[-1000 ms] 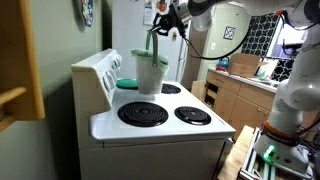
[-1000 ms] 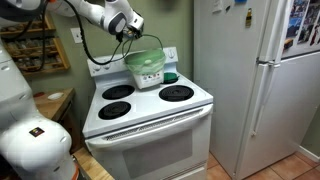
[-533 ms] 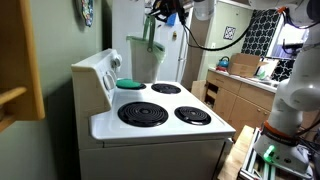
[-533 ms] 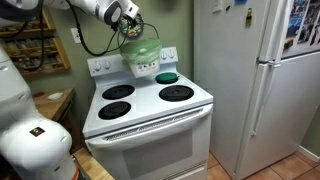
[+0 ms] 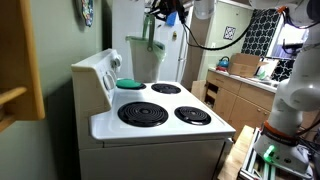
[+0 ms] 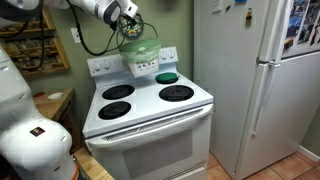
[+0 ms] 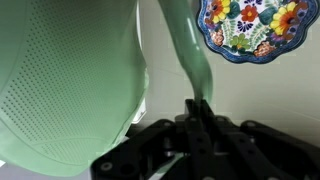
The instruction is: Move the dust bin to the left
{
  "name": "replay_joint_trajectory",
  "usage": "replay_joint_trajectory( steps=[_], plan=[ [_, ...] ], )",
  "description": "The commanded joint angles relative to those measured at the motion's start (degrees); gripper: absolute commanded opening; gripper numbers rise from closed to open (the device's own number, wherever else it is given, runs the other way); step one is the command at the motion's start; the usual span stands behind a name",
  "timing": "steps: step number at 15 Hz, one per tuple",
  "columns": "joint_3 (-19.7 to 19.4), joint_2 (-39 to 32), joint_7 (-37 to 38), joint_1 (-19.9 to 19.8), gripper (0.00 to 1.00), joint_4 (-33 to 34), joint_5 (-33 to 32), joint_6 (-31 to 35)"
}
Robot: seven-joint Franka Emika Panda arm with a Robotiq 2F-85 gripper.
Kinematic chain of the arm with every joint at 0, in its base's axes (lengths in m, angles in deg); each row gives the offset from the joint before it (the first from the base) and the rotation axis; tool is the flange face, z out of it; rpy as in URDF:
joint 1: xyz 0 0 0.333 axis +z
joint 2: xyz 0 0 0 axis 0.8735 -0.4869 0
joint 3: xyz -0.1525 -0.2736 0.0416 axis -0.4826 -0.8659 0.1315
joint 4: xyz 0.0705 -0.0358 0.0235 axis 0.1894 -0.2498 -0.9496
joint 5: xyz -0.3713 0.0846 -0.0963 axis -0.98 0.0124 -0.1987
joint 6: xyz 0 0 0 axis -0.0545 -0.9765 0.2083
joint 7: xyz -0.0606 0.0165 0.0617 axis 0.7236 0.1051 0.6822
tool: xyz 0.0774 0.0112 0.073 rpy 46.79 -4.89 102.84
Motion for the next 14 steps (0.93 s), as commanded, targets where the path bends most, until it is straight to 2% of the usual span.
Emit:
replay_joint_trajectory(
  steps=[1,2,7,14],
  plan=[
    [0.02,-0.08,0.40,-0.04,0.06,0.22,-0.41,-0.18],
    [-0.07,0.06,0.51,-0.20,0.02,0.33,-0.64,0.12],
    [-1.01,-0.03,-0.11,-1.10,0.02,3.00,-1.13,0.43],
    [-1.71,-5.60,-0.27,-1.26,0.02,15.39,-0.73,1.17]
  ],
)
